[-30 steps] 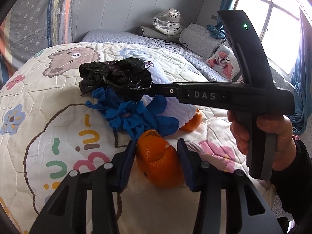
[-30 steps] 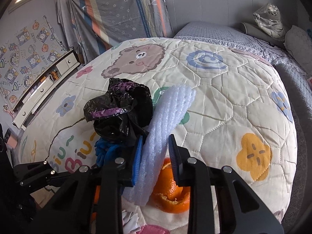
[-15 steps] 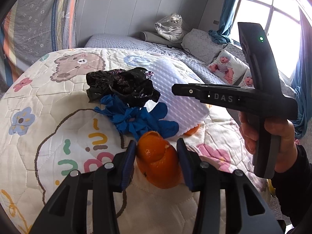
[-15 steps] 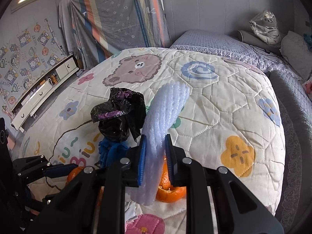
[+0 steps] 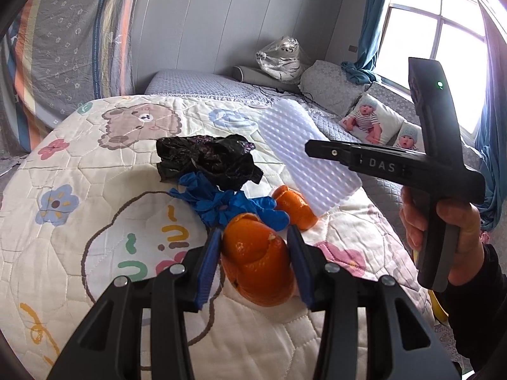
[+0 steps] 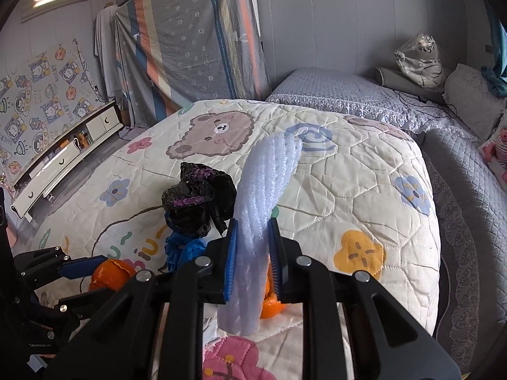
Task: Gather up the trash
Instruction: 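Grasp the white foam net with the right tool while the left tool grasps an orange peel, then carry the foam net and orange peel over the yellow-rimmed bin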
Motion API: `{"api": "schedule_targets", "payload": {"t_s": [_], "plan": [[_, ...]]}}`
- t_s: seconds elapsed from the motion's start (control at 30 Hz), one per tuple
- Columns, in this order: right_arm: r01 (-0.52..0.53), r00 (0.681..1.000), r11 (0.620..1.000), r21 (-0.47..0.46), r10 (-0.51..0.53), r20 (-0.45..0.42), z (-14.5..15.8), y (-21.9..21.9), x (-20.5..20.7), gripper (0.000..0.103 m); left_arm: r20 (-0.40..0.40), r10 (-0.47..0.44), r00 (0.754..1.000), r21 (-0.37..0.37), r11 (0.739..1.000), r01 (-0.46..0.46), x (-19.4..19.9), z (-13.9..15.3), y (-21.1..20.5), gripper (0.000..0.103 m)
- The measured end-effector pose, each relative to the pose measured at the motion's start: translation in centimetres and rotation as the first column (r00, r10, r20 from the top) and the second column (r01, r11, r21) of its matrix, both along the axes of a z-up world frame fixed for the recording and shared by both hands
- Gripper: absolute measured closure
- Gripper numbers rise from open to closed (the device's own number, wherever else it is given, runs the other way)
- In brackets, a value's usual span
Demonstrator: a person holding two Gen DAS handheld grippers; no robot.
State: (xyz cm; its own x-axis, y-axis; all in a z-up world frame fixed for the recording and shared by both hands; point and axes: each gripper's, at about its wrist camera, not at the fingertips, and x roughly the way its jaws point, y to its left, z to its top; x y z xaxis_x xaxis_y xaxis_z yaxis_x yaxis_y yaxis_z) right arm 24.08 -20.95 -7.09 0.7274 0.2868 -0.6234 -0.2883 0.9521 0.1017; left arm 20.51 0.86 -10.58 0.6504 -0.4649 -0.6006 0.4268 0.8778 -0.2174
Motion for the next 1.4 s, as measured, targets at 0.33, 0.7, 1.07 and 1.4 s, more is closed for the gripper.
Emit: {"api": "schedule_targets", "payload": {"t_s": [0.33,0.7,1.07,1.4], "plan": [[0.019,0.999,1.000,0.012,-0.019,0.026,0.8,-1.0,-1.7,0.085,0.039,0.037,0.999,0.006,0.999,-0.037,-0.3,1.1,0.5,0.062],[0.061,0.996,0.998,0.034,-0.063,0.056,1.7,-3.4,-4.6,0.085,0.094,0.019,0.995,0.029,0.999,-0.022,-1.1,2.6,-1.4,0.062],[0.156,0.983,0.987,0.033,-0.159,0.096,2.3,-7.6,-8.1,0.085,0.136,-0.059,0.989,0.029,0.998,0.056,-2.1,4.2,-5.5,0.062],[0.264,0.957,0.964,0.030,-0.266,0.120,2.5,-11.7,-11.6,0.085,0.152,-0.146,0.977,0.028,0.989,0.144,-3.4,5.1,-9.8,0.062]]}}
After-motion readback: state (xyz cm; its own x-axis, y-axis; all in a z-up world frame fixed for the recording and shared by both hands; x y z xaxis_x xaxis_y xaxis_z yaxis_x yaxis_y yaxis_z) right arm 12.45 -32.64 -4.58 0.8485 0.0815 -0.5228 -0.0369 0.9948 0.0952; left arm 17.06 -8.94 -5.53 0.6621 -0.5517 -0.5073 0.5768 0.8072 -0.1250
